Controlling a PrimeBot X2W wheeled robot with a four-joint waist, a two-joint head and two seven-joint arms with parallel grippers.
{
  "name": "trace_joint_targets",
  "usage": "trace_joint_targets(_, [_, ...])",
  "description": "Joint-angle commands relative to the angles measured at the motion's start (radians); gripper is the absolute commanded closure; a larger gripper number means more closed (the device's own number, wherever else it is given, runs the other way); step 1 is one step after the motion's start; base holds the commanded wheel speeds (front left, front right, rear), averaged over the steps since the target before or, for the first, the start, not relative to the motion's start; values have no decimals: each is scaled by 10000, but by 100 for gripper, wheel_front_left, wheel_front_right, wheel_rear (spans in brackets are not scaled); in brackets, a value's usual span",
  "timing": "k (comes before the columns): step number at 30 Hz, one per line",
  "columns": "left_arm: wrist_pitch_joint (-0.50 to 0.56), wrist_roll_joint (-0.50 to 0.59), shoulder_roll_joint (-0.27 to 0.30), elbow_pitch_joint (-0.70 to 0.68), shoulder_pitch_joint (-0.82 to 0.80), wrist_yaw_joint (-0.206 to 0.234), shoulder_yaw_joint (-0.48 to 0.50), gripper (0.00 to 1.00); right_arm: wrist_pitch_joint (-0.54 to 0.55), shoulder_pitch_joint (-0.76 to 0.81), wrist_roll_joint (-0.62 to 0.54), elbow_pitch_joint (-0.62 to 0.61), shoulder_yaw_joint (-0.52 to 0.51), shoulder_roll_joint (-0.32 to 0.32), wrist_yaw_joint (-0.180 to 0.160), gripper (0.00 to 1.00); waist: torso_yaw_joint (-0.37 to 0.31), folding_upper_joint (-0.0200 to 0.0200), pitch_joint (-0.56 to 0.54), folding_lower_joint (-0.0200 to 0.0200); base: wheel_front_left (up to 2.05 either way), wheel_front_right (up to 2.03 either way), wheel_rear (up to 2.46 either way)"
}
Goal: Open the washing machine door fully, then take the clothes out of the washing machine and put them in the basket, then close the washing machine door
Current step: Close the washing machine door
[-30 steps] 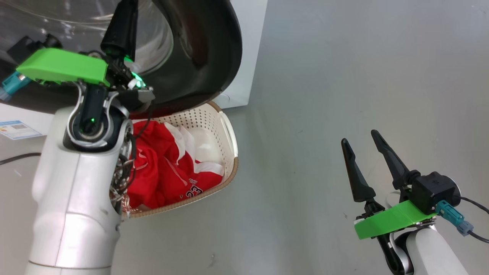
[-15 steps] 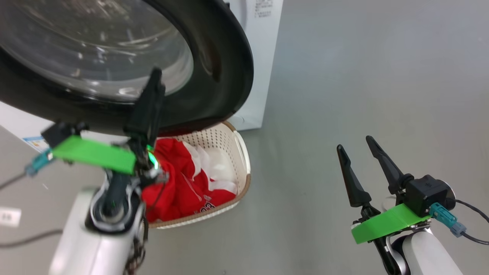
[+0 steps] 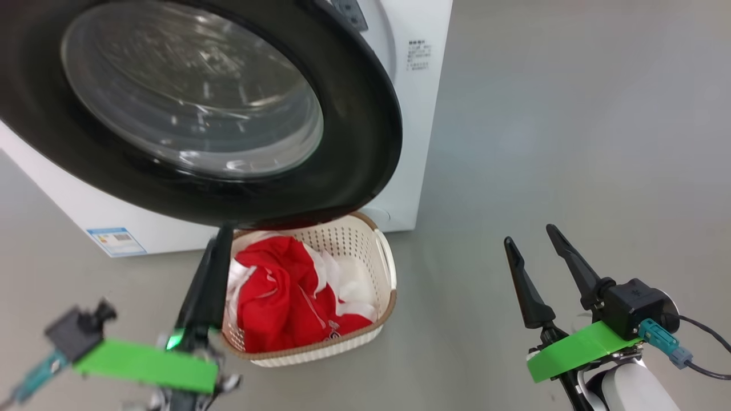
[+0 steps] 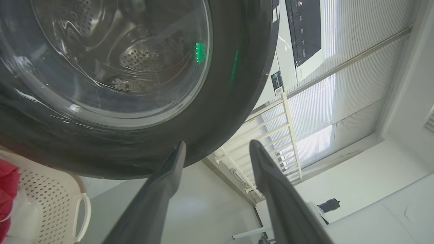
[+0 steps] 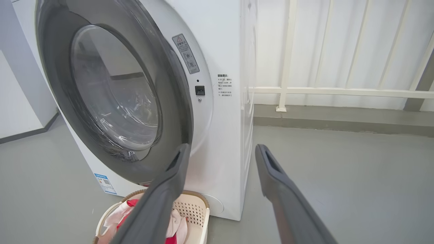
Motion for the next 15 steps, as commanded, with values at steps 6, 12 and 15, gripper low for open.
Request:
trace_joint_targets(6, [-1208, 1691, 478, -912, 1528, 537, 534, 0, -65, 296, -39, -191, 104, -26, 62, 0, 276, 0, -929, 0, 0, 0, 0])
trace_joint_targets(12, [-1495, 3368, 677, -1201, 2204, 919, 1076, 0, -65, 475, -100, -241, -6, -26, 62, 0, 349, 0, -1188, 0, 0, 0, 0])
trace_joint_targets(15, [-1534, 4175, 374, -1515, 2479, 1016, 1631, 0, -65, 535, -103, -289, -91, -26, 62, 0, 384, 0, -1264, 0, 0, 0, 0])
